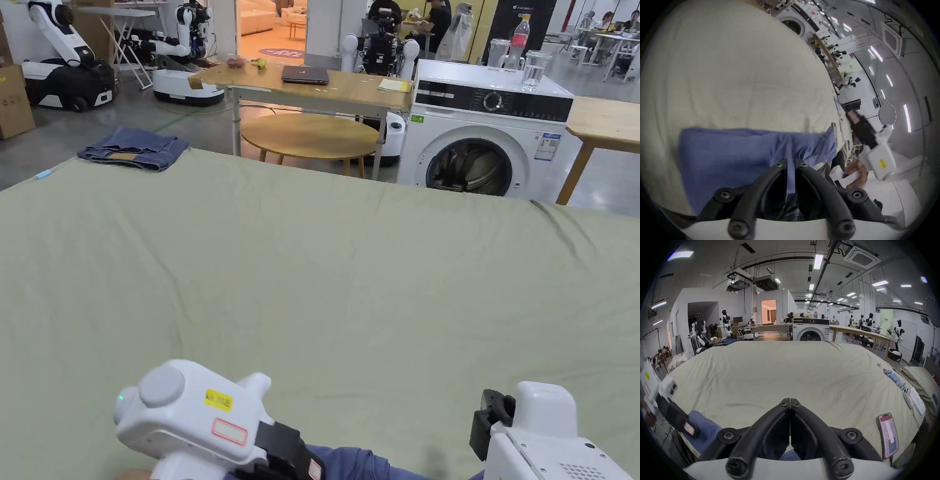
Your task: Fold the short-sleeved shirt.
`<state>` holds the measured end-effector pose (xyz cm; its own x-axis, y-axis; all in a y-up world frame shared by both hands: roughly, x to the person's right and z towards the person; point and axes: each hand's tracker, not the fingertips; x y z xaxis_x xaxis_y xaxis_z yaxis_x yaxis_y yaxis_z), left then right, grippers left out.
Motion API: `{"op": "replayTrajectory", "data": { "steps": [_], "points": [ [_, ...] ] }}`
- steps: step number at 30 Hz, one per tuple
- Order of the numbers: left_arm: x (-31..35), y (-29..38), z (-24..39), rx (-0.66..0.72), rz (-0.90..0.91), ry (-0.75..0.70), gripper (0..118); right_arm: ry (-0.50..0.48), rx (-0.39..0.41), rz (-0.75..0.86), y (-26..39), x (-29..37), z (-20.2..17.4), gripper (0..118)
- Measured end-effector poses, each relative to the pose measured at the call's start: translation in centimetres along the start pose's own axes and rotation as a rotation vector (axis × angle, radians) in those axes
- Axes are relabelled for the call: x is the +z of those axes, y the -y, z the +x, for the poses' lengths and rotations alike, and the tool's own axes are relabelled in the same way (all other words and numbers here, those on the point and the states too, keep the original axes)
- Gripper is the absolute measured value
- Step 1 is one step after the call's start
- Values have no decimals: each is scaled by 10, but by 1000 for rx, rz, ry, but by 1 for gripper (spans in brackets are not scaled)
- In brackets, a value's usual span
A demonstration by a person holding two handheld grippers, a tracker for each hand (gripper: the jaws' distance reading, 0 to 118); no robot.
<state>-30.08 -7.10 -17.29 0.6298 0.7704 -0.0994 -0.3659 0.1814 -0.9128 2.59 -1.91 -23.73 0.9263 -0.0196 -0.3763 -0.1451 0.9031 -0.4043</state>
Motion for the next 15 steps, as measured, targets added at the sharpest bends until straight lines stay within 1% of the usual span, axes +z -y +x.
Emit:
{"op": "replayTrajectory", "data": {
  "steps": [3,5,6,7,8,9,10,11,13,15],
  "points": [
    [-31,2,-4,14,-14,118,5,0,7,0,-1,-1,1,0],
    [-49,1,-6,8,-26,156,4,3,10,-2,-1,0,2,0],
    [-59,1,-8,-7,-41,128,3,5,11,-3,-1,0,3,0],
    [-68,2,-10,-14,-55,65,0,6,11,-3,-1,0,3,0],
    [-74,2,-15,-2,-58,-7,0,8,12,-3,-1,1,4,0],
    [-77,1,-20,22,-47,4,0,10,13,-4,-1,1,5,0],
    [-75,2,-22,85,-18,89,0,13,15,-4,-1,2,6,0],
    [-73,2,-18,87,-7,68,0,17,15,-3,-1,3,7,0],
    [-70,4,-10,2,-9,14,0,20,13,2,-1,4,8,0],
    [-66,5,-4,2,-4,10,0,21,12,8,-1,4,8,0]
  ]
}}
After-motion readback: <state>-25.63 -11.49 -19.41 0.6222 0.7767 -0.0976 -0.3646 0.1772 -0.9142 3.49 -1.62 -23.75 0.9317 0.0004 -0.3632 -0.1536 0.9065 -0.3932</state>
